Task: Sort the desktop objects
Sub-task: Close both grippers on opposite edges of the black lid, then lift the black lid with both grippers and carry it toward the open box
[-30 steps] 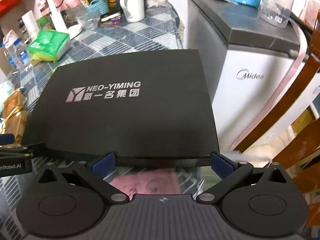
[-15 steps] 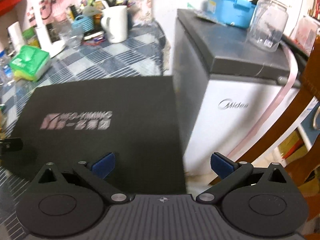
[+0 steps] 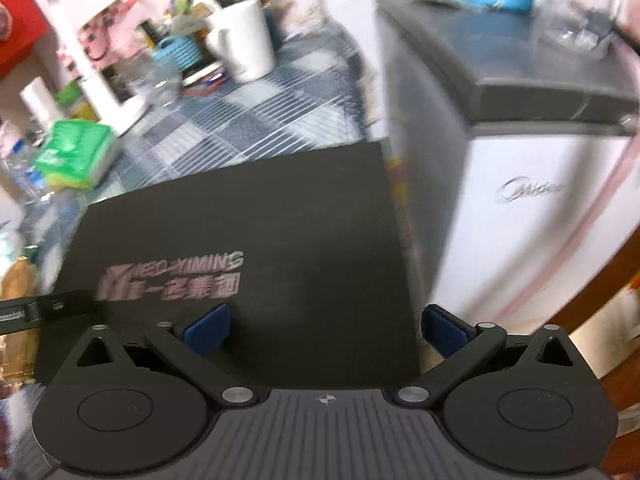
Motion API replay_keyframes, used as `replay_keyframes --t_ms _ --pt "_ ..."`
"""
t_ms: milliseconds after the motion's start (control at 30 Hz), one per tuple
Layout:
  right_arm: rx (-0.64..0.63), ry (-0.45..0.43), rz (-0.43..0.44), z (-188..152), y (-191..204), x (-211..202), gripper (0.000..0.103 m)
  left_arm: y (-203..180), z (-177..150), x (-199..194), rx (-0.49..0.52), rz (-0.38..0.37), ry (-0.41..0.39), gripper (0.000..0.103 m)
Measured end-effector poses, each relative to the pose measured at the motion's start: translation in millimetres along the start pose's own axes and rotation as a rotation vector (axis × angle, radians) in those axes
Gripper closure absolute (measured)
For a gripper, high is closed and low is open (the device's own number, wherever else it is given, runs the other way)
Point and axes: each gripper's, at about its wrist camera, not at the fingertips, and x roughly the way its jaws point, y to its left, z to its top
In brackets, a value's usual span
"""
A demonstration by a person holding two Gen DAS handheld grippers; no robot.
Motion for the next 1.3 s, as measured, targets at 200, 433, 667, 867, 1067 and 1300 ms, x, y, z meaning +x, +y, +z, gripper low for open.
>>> replay_keyframes --t_ms 200,433,667,867,1067,1300 --pt "-0.003 0.022 -0.008 -3 4 -5 0.000 2 -2 -5 0.000 0.000 0.035 0.000" --pt "-0.007 0.043 -0.002 -20 1 -20 0.000 2 -15 -19 -0.001 0.010 0.093 0.000" --pt "-0.023 0.060 0.005 -42 0 -45 0.000 0 -39 -44 -0.010 0.025 0.114 0.000" --pt "-0.033 0.076 0.008 -63 -3 -67 0.000 -2 -62 -65 -0.018 0.032 0.135 0.000" --pt "-0.041 0.103 0.013 -86 -8 -83 0.000 -3 -86 -81 -0.027 0.035 0.164 0.000" --pt "-0.067 0.130 0.022 -107 -8 -86 0.000 0 -106 -85 -0.022 0.037 0.185 0.000"
